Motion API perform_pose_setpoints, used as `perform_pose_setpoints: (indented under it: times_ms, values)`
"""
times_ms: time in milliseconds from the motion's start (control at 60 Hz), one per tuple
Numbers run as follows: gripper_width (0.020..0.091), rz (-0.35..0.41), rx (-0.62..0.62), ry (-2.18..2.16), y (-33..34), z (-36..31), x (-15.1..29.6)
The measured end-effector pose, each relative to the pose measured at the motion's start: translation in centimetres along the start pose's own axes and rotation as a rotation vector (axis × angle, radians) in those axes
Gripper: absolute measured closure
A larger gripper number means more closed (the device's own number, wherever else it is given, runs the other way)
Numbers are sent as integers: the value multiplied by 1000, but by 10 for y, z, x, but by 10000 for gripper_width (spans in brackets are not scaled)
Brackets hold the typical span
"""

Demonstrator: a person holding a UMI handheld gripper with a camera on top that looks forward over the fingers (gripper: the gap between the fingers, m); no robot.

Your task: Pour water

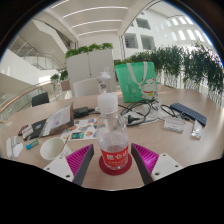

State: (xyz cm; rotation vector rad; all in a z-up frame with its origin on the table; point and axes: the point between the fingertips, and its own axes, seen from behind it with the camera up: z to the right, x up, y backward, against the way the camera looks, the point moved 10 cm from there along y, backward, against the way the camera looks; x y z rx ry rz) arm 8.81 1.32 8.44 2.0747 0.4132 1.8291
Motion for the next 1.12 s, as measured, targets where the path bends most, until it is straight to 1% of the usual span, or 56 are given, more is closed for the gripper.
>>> perform_pose_setpoints:
  times_ms: [100,233,400,517,683,817,917,983,1050,1117]
  values:
    - [264,2,-23,-11,35,-6,1]
    - [267,19,-50,-8,102,-25,10]
    - [265,46,-38,25,211,-88,26]
    - [265,79,-37,80,285,-140,36]
    - [262,108,5,63,367,-200,42]
    - [263,125,7,72,412,-222,43]
    - [266,133,16,87,431,-228,42]
    - [266,132,22,72,439,-223,40]
    - [266,146,19,67,445,-216,41]
    - [266,132,27,44,447,-206,40]
